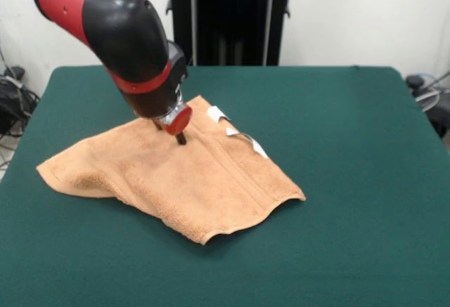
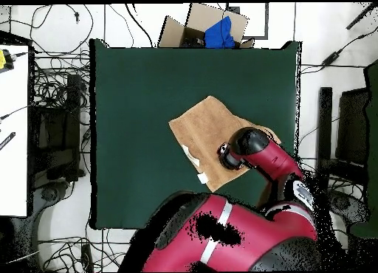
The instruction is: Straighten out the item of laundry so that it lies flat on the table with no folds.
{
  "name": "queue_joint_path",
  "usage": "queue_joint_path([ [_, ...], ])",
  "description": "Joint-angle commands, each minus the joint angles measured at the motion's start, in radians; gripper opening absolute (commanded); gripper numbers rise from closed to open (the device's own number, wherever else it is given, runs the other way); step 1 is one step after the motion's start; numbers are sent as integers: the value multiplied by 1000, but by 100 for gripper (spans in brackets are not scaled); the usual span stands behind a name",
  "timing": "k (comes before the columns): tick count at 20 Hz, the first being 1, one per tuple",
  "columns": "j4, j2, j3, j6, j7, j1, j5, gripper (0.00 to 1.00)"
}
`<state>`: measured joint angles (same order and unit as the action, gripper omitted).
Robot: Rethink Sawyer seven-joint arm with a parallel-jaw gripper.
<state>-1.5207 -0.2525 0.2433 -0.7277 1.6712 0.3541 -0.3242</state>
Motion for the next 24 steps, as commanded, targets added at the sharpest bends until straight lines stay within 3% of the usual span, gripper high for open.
queue_joint_path([
  [1, -109, -90, -158, 235, -139, 99, 145, 100],
  [12, -84, -39, -223, 269, -15, 166, 224, 100],
  [24, -143, -93, -250, 340, 60, 194, 268, 100],
])
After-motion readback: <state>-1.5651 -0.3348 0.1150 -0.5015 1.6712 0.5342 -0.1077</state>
